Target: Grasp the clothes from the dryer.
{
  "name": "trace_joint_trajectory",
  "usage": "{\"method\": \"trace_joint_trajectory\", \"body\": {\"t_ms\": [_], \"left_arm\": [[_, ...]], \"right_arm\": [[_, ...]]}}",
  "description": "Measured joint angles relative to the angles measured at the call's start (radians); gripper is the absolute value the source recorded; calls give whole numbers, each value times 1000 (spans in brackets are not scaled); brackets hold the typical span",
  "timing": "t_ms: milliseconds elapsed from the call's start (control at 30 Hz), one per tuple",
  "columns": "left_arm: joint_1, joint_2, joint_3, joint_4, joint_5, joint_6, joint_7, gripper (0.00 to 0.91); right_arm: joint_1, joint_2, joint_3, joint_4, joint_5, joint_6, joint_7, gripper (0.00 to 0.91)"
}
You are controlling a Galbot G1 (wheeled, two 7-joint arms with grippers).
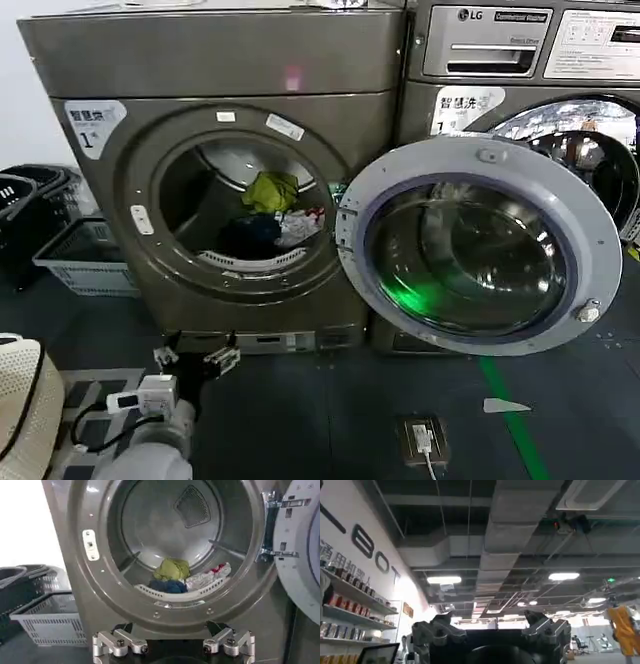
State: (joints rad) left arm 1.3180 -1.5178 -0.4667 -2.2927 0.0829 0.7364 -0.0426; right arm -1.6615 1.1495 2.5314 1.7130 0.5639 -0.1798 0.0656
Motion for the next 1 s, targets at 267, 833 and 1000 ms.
{"method": "trace_joint_trajectory", "body": {"t_ms": [267,833,1000], "left_arm": [[-13,4,-6,3,0,0,-1,907],[-15,8,-10,9,0,0,-6,907],[-15,8,-11,13,1,0,-5,907]], "right_arm": [[6,0,-7,3,0,0,0,907],[10,1,-18,9,-1,0,0,907],[10,5,-19,9,-2,1,0,907]]}}
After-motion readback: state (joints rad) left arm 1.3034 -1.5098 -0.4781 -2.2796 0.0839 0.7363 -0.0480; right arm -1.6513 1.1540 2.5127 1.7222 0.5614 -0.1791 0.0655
